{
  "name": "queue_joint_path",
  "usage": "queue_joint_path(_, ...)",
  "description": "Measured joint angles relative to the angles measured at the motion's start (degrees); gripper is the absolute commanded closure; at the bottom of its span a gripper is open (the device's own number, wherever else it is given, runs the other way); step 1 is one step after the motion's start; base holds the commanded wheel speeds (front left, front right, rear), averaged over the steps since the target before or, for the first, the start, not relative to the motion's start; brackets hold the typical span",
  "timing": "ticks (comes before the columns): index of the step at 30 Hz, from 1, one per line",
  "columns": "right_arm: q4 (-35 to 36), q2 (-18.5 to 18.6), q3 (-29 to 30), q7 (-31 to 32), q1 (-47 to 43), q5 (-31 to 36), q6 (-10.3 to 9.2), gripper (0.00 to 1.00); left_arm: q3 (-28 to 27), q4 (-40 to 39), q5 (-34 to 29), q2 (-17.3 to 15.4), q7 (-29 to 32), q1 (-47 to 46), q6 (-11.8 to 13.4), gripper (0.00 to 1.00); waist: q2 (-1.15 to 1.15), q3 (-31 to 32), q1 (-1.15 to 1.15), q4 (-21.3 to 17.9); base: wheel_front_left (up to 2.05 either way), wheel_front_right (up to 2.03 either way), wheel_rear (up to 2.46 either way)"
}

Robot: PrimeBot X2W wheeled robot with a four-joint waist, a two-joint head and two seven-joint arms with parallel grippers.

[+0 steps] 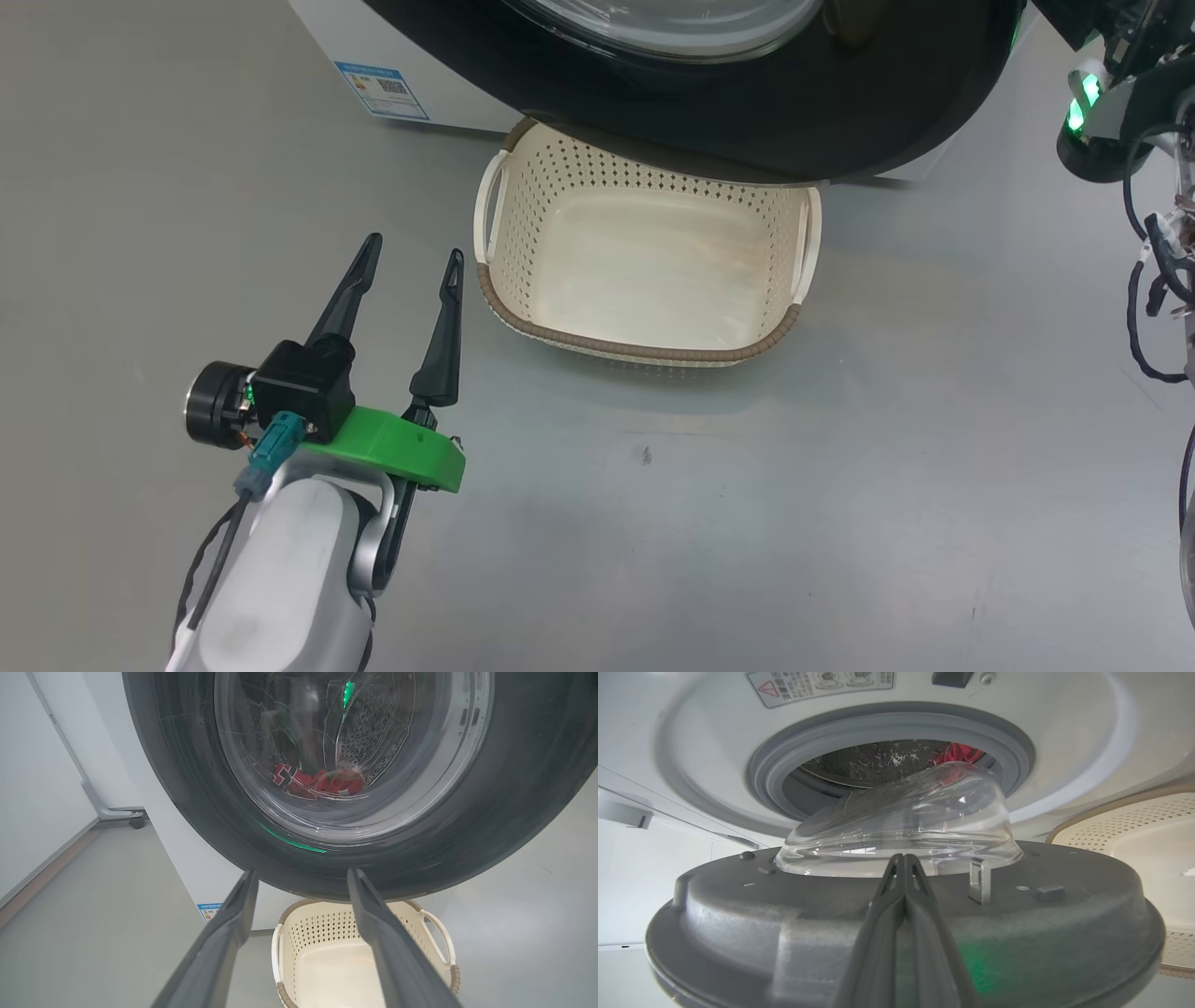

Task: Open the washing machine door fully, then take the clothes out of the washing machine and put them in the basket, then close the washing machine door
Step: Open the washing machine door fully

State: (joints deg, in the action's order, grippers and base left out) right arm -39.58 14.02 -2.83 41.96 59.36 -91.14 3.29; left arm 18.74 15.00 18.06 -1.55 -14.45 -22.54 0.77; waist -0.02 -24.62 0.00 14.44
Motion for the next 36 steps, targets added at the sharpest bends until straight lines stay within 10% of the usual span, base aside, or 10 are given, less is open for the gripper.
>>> queue_joint_path(17, 1.24, -0.77, 6.31, -8.58, -4.17, -1.13, 3.09, 1.00, -0.20, 1.12, -0.03, -0.01, 0.00, 0.82, 0.00, 0.00, 0.00, 2.31, 0.00, -0.68, 0.00, 0.00, 0.00)
queue_joint_path(22, 2.97, -0.99, 7.68, -13.12, -8.88, -0.32, 3.67, 0.00, -0.77, 1.59, -0.63, -0.01, 0.00, 1.72, 0.00, 0.00, 0.00, 3.68, 0.00, -1.44, 0.00, 0.00, 0.00)
queue_joint_path(36, 13.08, -1.63, 3.90, -24.48, -22.69, 11.01, 3.68, 0.00, -3.54, 2.11, -1.62, -0.16, 0.00, 3.40, 0.03, 0.00, 0.00, 6.79, 0.00, -4.47, 0.00, 0.00, 0.00)
